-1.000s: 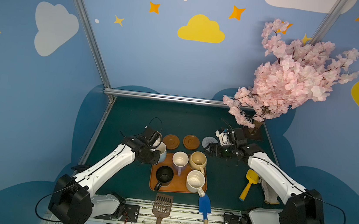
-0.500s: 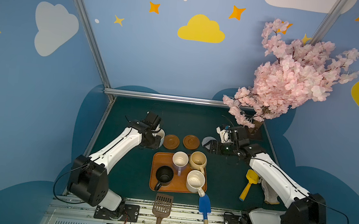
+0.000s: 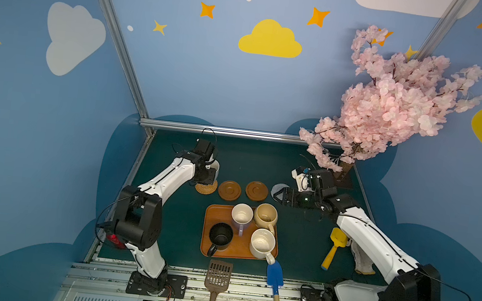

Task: Place cups on coasters
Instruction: Pick up the cup from the tray, then place the cup on the coaster.

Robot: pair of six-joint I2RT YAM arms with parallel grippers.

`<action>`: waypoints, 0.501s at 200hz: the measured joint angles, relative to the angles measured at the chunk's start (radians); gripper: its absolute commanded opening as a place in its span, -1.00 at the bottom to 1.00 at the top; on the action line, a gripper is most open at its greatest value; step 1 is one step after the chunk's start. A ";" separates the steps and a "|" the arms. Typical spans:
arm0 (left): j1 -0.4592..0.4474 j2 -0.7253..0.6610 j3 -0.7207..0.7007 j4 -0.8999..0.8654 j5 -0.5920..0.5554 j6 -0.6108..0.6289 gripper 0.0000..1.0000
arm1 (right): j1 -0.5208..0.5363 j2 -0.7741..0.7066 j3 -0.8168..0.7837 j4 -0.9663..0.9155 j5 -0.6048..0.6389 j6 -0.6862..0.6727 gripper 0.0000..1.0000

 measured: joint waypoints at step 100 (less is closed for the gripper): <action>0.018 -0.013 -0.072 0.050 -0.006 0.000 -0.93 | 0.000 -0.002 0.000 0.000 0.002 -0.001 0.80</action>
